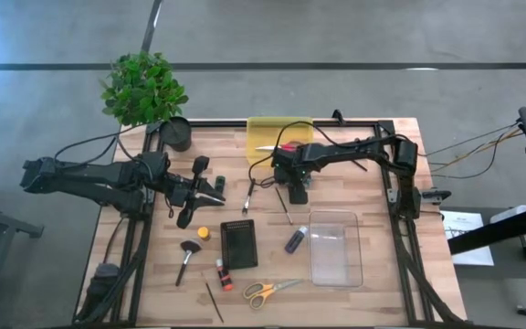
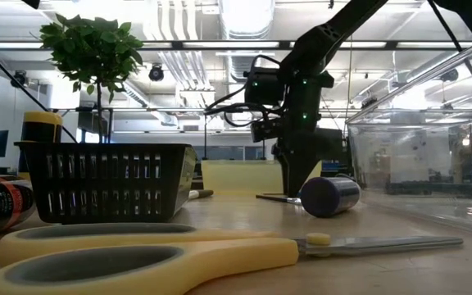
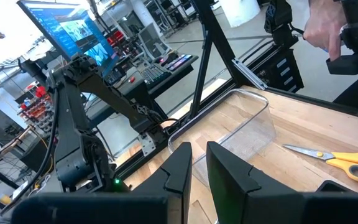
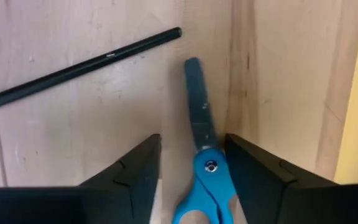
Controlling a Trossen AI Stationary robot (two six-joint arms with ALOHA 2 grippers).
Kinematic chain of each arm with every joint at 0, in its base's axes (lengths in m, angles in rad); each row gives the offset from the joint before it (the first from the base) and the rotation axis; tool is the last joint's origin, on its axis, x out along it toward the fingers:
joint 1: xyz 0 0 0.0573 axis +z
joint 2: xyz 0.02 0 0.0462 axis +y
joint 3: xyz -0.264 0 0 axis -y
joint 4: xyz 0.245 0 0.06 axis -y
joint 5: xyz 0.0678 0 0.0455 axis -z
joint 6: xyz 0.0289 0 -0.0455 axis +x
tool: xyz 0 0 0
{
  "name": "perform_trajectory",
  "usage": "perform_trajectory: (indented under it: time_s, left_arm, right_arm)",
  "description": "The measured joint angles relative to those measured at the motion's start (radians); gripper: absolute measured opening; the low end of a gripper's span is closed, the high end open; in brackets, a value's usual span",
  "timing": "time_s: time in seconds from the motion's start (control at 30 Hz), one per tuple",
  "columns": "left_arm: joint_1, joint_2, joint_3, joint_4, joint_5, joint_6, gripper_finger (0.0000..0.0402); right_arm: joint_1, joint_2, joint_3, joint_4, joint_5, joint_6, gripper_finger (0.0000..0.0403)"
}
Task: Pick & Place Paint Supplies
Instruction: Put the blue scissors into the yellow bin
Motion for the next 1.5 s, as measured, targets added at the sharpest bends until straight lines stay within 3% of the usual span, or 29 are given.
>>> perform_trajectory:
  time_s: [0.37,1.0,1.3,1.5]
  left_arm:
    - [0.0,0.0,0.0,0.0,0.0,0.0,0.0057]
    - [0.0,0.0,0.0,0.0,0.0,0.001,0.0057]
    - [0.0,0.0,0.0,0.001,0.0,0.003,0.0057]
    - [0.0,0.0,0.0,0.001,0.0,0.003,0.0057]
  right_arm:
    - [0.0,0.0,0.0,-0.01,-0.005,-0.005,0.0022]
    - [0.06,-0.038,0.006,-0.04,-0.026,-0.003,0.0025]
    - [0.049,-0.182,0.104,-0.043,0.06,-0.058,0.0007]
    - [-0.007,-0.2,0.213,-0.078,0.153,-0.13,0.0007]
